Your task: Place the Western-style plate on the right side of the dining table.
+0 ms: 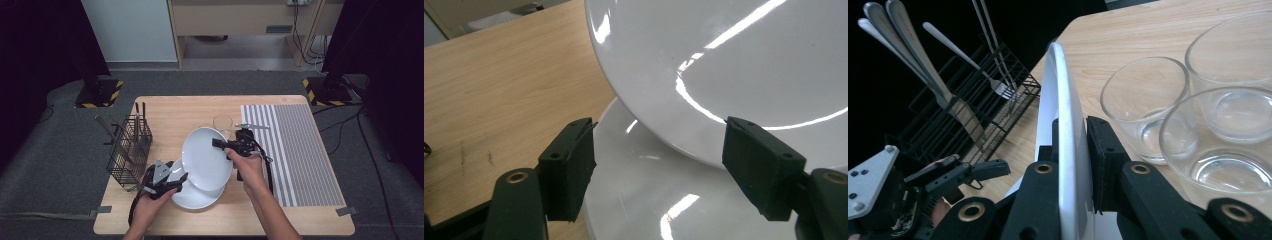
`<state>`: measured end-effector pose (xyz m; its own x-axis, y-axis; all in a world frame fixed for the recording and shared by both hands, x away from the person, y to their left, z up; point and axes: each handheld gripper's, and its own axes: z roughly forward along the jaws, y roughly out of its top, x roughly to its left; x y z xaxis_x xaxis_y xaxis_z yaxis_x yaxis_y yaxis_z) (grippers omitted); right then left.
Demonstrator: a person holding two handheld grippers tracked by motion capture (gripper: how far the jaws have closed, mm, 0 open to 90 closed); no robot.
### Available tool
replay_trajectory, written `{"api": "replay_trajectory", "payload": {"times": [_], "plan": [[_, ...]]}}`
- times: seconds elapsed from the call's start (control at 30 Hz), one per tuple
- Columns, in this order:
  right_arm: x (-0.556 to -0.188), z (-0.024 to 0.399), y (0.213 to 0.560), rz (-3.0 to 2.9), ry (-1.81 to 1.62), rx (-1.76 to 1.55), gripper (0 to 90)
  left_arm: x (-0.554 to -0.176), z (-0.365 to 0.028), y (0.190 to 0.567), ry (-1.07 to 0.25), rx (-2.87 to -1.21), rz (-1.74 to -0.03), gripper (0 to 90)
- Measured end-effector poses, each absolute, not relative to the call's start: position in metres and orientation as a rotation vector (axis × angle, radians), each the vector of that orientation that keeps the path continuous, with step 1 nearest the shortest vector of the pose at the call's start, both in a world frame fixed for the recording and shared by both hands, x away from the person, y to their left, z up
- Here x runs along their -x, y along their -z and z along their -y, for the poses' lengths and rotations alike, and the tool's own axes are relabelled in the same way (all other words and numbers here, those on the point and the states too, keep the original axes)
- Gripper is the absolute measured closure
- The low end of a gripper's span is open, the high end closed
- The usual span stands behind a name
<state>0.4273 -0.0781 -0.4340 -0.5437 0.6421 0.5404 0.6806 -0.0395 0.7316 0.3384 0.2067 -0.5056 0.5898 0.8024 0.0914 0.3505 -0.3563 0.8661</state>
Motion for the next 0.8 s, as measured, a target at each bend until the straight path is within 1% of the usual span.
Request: {"api": "replay_trajectory", "payload": {"times": [0.57,0.67,0.8], "plan": [[-0.432,0.080,0.420,2.155,1.681,1.501,83.2,-0.333,-0.206,0.503,-0.623,-1.930,-0.909,27.2],[-0.433,0.077,0.415,2.163,1.694,1.479,83.2,-0.333,-0.209,0.501,-0.622,-1.897,-0.923,25.3],[-0.434,0.075,0.413,2.164,1.703,1.471,83.2,-0.332,-0.210,0.502,-0.620,-1.900,-0.922,23.5]]}}
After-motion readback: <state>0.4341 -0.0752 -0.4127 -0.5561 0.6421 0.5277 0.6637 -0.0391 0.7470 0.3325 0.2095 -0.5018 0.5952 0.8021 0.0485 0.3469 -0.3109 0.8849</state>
